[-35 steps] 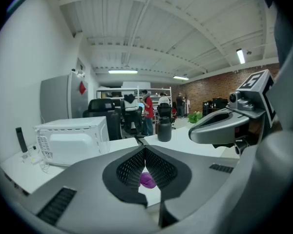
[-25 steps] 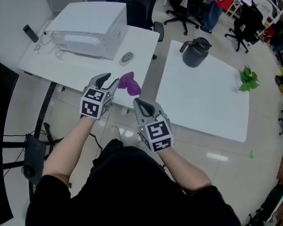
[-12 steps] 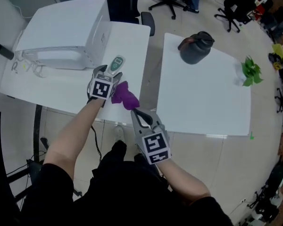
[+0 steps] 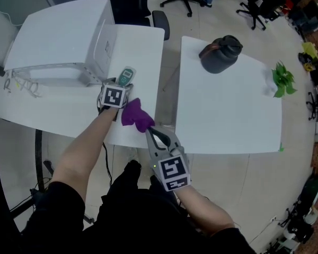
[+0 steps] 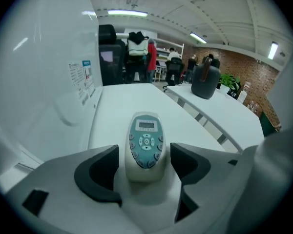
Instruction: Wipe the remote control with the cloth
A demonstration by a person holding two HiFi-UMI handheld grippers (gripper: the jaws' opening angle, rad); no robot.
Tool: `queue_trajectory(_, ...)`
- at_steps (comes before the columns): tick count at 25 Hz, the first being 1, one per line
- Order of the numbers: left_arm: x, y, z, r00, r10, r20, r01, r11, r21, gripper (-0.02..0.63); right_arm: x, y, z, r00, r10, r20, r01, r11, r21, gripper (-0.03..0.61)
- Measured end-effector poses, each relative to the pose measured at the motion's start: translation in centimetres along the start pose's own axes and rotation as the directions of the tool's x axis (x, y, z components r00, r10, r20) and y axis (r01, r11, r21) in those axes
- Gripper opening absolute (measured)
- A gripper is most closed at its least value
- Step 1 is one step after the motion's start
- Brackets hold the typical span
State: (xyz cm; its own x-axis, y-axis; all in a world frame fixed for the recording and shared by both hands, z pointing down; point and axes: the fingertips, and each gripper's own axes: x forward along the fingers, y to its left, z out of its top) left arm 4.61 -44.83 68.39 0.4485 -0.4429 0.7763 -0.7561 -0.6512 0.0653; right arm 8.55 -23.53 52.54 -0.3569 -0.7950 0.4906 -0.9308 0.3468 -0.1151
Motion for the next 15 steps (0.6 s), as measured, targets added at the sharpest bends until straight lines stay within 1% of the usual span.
queue_trajectory(2, 0.0, -0.1, 0.0, 1.000, -0.001, 0.001, 0.001, 1.000, 0.003, 0.321, 0.4, -0.1, -0.1, 1.000, 0.001, -0.006, -0.001, 1.000, 0.001, 0.021)
queue_trajectory(3, 0.0, -0.1, 0.1, 1.000, 0.001, 0.003, -0.001, 1.000, 0.008, 0.301, 0.5, -0.1, -0.1, 1.000, 0.002, -0.008, -0.002, 1.000, 0.001, 0.021)
queue_trajectory(4, -0.1, -0.1, 0.1, 1.000, 0.005, 0.005, -0.005, 1.000, 0.014, 0.244, 0.6, -0.1, 0.0, 1.000, 0.003, -0.010, -0.003, 1.000, 0.001, 0.021)
queue_trajectory(9, -0.7, -0.3, 0.1, 1.000, 0.010, 0.009, -0.010, 0.999, 0.032, 0.239, 0.9, 0.0, 0.1, 1.000, -0.001, -0.022, 0.001, 1.000, -0.017, 0.021)
queue_trajectory(13, -3.4, -1.2, 0.9, 0.997, -0.003, 0.073, 0.000, 0.999, 0.042, 0.238, 1.7, -0.4, -0.4, 0.998, 0.005, -0.055, -0.006, 1.000, -0.020, 0.031)
queue_trajectory(15, -5.5, -2.1, 1.2, 0.994, -0.026, 0.110, 0.022, 0.999, 0.043, 0.238, 2.7, -0.3, -0.7, 0.997, 0.023, -0.079, -0.025, 0.999, -0.027, 0.055)
